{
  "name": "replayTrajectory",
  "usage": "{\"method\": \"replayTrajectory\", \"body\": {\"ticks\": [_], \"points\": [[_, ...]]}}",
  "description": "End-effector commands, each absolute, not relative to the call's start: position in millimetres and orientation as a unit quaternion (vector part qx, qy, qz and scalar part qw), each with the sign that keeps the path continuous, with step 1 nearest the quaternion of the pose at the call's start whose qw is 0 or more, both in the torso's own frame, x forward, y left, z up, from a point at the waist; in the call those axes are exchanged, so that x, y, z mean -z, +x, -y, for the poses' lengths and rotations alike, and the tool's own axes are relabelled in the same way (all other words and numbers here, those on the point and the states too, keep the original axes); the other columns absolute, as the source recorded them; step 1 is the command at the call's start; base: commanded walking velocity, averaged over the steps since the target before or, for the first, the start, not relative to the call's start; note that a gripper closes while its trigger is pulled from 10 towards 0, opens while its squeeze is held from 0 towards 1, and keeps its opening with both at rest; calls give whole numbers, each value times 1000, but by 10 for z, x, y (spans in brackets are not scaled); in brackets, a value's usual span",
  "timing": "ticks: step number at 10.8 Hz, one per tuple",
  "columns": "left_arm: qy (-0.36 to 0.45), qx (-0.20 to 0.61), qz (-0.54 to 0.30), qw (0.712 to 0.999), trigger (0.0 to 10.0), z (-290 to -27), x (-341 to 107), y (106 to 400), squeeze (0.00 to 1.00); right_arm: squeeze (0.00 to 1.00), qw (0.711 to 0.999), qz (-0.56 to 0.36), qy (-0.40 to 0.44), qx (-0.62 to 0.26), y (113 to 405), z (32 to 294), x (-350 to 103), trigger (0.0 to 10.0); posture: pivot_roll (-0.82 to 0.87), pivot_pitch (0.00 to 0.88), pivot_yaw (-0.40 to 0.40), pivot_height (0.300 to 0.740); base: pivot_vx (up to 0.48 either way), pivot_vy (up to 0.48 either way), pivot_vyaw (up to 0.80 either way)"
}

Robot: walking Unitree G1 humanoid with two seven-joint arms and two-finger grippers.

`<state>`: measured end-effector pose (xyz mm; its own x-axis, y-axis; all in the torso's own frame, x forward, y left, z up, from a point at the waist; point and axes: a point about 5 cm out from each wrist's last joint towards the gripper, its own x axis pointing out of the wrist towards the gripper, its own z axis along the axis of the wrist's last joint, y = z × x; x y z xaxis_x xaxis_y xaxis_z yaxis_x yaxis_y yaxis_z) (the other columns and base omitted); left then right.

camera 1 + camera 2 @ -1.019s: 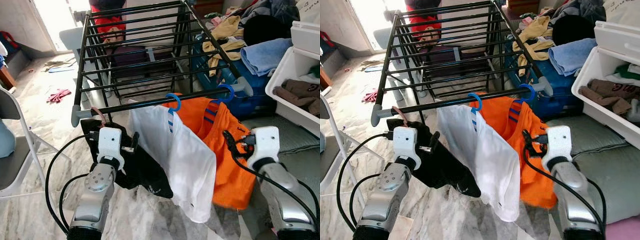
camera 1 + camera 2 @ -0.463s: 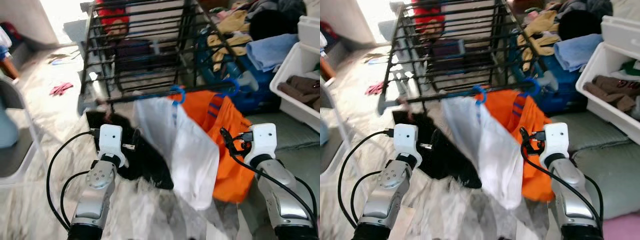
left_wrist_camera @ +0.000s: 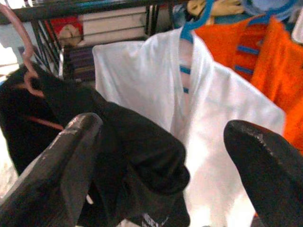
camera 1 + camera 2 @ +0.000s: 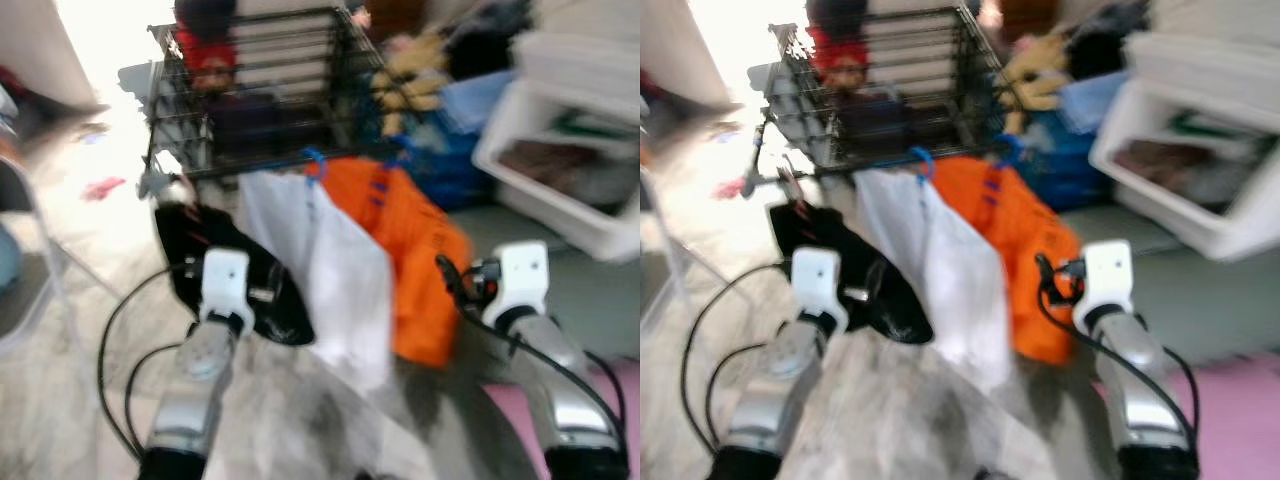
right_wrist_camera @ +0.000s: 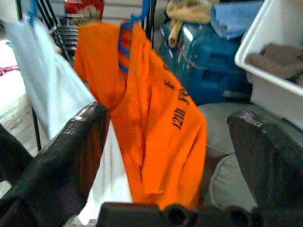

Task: Hang hanger

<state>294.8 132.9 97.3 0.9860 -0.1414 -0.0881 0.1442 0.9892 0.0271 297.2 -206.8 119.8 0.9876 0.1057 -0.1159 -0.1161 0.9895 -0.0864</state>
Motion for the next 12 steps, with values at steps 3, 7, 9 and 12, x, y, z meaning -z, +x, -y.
{"method": "replayTrajectory", "body": {"ticks": [3, 7, 9, 12], "points": [[20, 57, -50, 997, 10000, -1359, -907, 2957, 0, 161, 994, -54, -38, -81, 3007, 1957, -1180, 10000, -179, 0, 51, 740, -186, 0, 0], [16, 35, -54, 998, 10000, -1380, -834, 3009, 0, 0, 992, -46, -27, -118, 3069, 1699, -1105, 10000, -170, 0, 65, 740, 0, 68, 0], [17, 41, -50, 998, 10000, -1334, -842, 3046, 0, 0, 992, -41, -18, -119, 3128, 1668, -1120, 10000, -173, 0, 75, 740, 0, 366, 0], [17, 48, -46, 998, 10000, -1296, -840, 3068, 0, 0, 992, -39, -16, -118, 3134, 1656, -1101, 10000, -177, 0, 87, 740, 0, 454, 0]]}}
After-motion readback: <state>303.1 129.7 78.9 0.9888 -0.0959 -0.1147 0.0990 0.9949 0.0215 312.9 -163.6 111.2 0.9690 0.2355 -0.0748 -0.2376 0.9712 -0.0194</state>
